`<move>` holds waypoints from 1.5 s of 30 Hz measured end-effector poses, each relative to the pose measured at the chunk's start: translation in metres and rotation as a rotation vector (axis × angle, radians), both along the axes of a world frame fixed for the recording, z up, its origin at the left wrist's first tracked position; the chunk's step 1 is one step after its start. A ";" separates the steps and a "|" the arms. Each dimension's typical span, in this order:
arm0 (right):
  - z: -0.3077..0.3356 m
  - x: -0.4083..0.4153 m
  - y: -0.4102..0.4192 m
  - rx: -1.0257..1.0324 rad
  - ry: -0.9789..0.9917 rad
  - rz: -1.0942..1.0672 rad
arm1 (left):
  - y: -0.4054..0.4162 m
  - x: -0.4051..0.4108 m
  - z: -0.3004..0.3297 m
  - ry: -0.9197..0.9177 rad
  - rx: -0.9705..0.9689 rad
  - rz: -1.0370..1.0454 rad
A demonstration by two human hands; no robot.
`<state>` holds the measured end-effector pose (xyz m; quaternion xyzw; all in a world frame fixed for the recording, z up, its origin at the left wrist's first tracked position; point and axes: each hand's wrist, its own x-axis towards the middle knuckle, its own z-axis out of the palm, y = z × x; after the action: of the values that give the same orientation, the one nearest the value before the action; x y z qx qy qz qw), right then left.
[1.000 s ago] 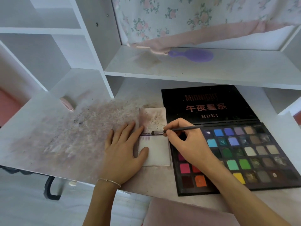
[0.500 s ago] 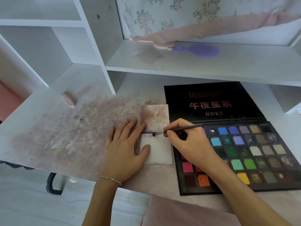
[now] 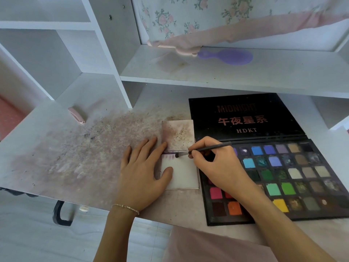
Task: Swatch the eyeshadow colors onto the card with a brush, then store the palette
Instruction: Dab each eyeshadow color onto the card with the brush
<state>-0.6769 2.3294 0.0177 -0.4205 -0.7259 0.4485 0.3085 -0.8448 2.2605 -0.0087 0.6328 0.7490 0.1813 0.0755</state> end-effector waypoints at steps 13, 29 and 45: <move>0.000 0.001 0.000 -0.005 -0.014 0.009 | 0.000 0.000 0.000 0.005 0.015 0.001; -0.002 0.000 0.001 0.046 0.028 -0.022 | -0.001 0.000 0.000 0.006 0.009 0.000; 0.007 0.041 -0.003 0.050 0.278 -0.213 | 0.001 0.009 0.001 0.023 -0.071 0.056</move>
<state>-0.6360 2.3265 0.0246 -0.4211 -0.6386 0.4489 0.4619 -0.8359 2.2613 -0.0077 0.6105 0.7732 0.1492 0.0842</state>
